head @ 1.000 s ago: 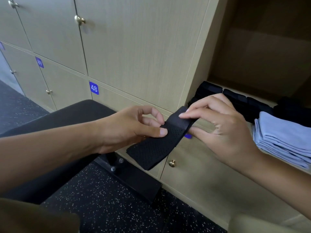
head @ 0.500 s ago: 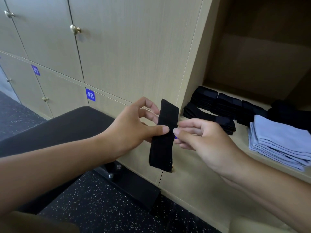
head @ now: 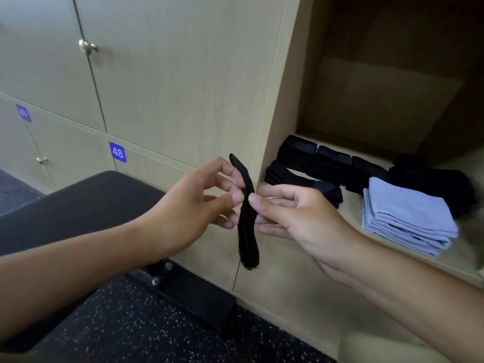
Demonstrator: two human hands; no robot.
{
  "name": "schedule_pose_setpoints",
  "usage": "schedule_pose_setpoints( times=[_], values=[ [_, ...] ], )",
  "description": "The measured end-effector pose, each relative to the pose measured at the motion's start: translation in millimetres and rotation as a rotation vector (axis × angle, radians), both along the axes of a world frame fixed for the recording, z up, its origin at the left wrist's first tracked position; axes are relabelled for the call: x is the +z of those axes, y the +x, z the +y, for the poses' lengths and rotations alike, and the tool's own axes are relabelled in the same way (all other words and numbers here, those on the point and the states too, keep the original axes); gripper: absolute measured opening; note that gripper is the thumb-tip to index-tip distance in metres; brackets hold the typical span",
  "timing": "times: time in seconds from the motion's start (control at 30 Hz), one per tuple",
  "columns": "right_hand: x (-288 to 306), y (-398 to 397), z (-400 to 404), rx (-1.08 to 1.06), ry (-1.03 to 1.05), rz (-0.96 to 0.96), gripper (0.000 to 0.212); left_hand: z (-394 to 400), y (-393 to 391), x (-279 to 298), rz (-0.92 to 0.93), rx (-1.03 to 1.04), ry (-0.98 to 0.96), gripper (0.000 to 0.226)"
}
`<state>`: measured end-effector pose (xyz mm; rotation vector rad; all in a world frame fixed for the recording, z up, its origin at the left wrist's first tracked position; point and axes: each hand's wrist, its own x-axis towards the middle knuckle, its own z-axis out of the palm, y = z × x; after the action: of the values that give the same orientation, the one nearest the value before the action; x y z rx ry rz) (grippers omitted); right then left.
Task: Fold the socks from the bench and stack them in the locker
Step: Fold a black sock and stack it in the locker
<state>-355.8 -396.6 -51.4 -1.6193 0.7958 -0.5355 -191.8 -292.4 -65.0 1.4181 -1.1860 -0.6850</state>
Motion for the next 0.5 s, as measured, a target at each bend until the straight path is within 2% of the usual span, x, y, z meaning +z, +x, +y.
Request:
schedule_pose_setpoints(
  times=[0.33,0.43,0.5],
  values=[
    [2.1,0.3,-5.4,0.007,0.043,-0.020,0.046,4.3,-6.8,5.1,0.000,-0.080,-0.001,0.015],
    [0.9,0.0,-10.4,-0.008,-0.068,0.033,0.045,4.2,-5.2,7.7,0.006,-0.065,0.016,0.014],
    [-0.2,-1.1,-16.5,-0.043,-0.251,0.100,0.042,4.0,-2.8,8.0,-0.026,-0.037,0.030,0.013]
  ],
)
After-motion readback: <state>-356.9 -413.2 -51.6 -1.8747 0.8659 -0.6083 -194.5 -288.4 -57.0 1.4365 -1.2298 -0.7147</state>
